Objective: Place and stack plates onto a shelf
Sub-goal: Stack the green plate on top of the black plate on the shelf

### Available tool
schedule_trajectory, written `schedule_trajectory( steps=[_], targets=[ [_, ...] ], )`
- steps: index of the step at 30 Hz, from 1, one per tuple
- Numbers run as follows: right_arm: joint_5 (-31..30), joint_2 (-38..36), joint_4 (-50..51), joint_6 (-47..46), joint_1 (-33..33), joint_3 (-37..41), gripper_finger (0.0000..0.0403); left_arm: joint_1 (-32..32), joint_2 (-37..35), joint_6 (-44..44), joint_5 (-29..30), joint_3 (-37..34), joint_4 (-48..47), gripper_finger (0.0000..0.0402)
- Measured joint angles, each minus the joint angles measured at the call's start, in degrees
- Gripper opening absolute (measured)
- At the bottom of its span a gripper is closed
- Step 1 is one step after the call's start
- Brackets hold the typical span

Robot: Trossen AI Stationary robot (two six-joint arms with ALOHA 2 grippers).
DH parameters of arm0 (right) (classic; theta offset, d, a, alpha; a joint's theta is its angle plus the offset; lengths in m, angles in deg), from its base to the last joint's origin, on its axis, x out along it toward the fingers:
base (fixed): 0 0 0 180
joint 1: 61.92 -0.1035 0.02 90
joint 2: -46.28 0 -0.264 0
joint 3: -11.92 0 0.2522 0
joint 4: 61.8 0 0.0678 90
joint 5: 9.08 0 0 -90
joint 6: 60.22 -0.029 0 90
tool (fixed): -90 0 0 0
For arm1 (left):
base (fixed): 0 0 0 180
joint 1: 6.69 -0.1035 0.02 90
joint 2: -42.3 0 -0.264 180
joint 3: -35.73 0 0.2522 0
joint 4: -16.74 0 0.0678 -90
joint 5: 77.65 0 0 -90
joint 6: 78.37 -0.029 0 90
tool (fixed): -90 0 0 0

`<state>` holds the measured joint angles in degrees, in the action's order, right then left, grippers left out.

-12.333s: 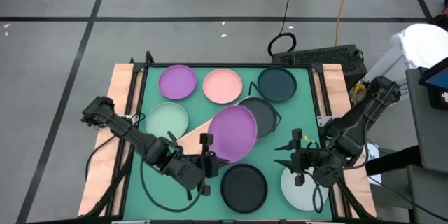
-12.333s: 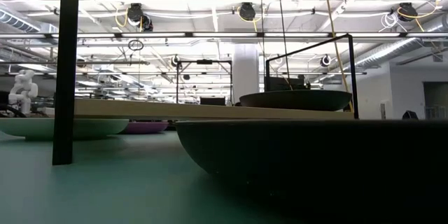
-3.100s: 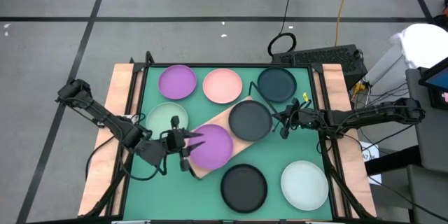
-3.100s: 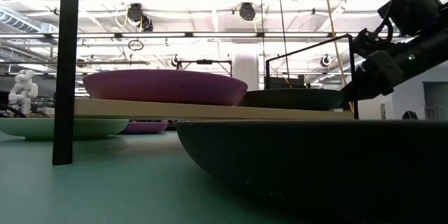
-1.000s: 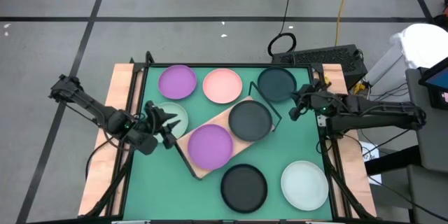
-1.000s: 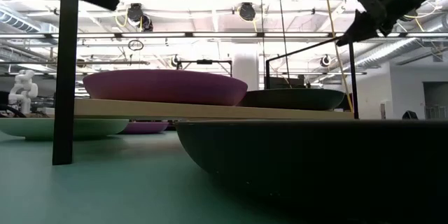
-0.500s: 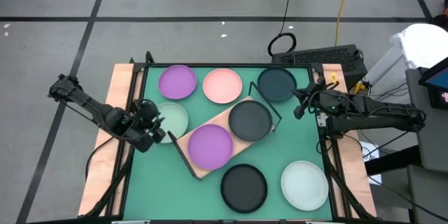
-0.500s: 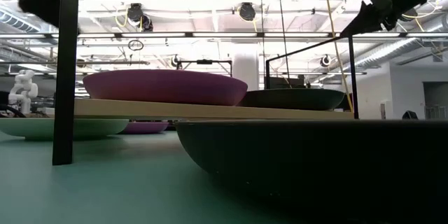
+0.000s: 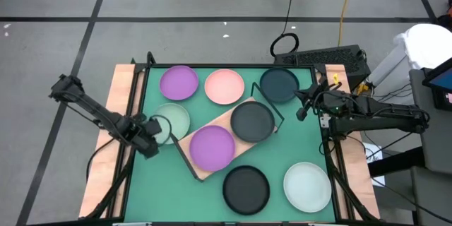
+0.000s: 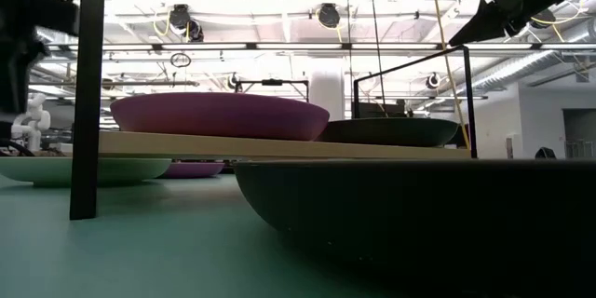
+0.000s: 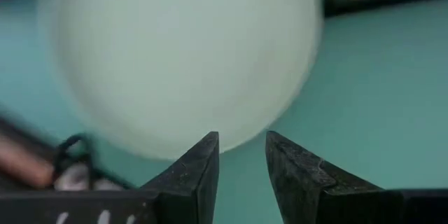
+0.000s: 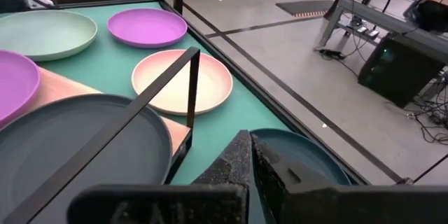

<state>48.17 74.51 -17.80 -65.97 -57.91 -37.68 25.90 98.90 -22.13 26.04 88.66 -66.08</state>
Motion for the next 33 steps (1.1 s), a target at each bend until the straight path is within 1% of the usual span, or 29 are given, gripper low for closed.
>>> schedule_trajectory(
  steps=[3, 5, 12, 15, 19, 22, 29, 31, 33],
  targets=[
    [0.0, 0.0, 0.0, 0.47, 0.0, 0.0, 0.0, 0.78, 0.01, -4.56, -0.32, -3.28, 5.47, 0.0124],
    [0.0, 0.0, 0.0, 0.49, 0.0, 0.0, 0.0, 1.07, 0.01, -5.74, -0.41, -4.89, 8.69, 0.0124],
    [0.02, 0.0, 0.02, 0.49, 0.0, 0.0, 0.0, 2.64, 0.04, -7.36, -1.24, -6.11, 12.79, 0.0127],
    [0.02, 0.0, 0.02, 0.49, 0.0, 0.0, 0.0, 2.85, 1.97, -7.09, -1.29, -6.09, 12.6, 0.0147],
    [0.02, 0.0, 0.04, 0.69, 0.0, 0.0, 0.0, 2.85, 6.99, -8.69, -2.57, -6.1, 12.26, 0.0182],
    [0.04, 0.0, 0.02, 0.69, 0.0, 0.0, 0.0, 2.85, 10.66, -9.7, -2.18, -6.09, 12.3, 0.0195],
    [0.04, 0.0, 0.02, 0.95, 0.0, 0.0, 0.0, 2.85, 16.15, -10.94, -1.59, -6.09, 12.34, 0.0196],
    [0.04, 0.0, 0.0, 0.95, 0.0, 0.0, 0.0, 2.85, 17.07, -11.66, -1.42, -6.1, 12.34, 0.0186],
    [0.04, 0.0, 0.01, 0.95, 0.0, 0.0, 0.0, 2.85, 17.61, -12.28, -0.92, -6.11, 12.31, 0.0165]
  ],
)
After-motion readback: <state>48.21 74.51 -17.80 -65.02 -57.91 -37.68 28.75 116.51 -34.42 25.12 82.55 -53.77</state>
